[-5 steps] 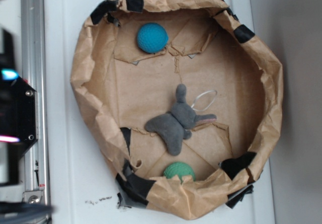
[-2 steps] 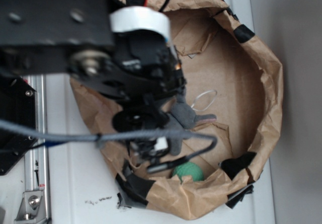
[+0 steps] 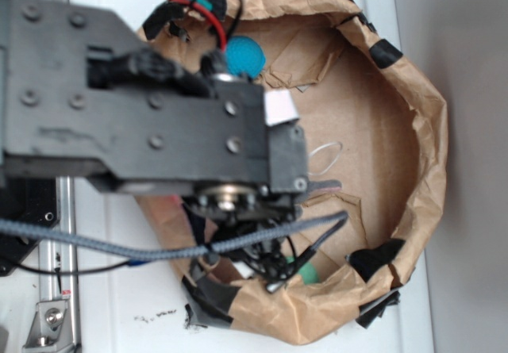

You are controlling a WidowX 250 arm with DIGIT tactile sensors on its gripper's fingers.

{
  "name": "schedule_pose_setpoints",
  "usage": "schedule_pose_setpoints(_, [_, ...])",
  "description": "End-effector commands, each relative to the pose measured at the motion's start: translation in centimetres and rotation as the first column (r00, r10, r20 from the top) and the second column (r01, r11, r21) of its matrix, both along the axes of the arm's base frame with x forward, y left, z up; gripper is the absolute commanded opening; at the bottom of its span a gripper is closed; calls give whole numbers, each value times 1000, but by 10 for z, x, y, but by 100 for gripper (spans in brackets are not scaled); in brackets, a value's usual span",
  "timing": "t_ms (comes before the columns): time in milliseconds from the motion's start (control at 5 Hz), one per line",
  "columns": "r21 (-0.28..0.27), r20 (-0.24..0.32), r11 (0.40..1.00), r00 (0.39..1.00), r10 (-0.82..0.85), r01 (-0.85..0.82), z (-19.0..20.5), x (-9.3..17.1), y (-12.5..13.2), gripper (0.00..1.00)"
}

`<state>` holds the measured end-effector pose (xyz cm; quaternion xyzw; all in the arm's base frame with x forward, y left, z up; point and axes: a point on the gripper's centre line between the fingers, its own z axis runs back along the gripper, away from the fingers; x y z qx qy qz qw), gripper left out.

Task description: Grab the green ball.

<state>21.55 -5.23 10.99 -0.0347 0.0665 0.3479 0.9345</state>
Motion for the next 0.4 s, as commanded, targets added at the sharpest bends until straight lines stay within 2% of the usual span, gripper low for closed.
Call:
schedule_pose_setpoints(0, [-67,-12,953,955,296,-296,-9,19,-3,100])
schedule_pose_setpoints(200, [-119,13,937,943,331,-328,-15,35,-3,100])
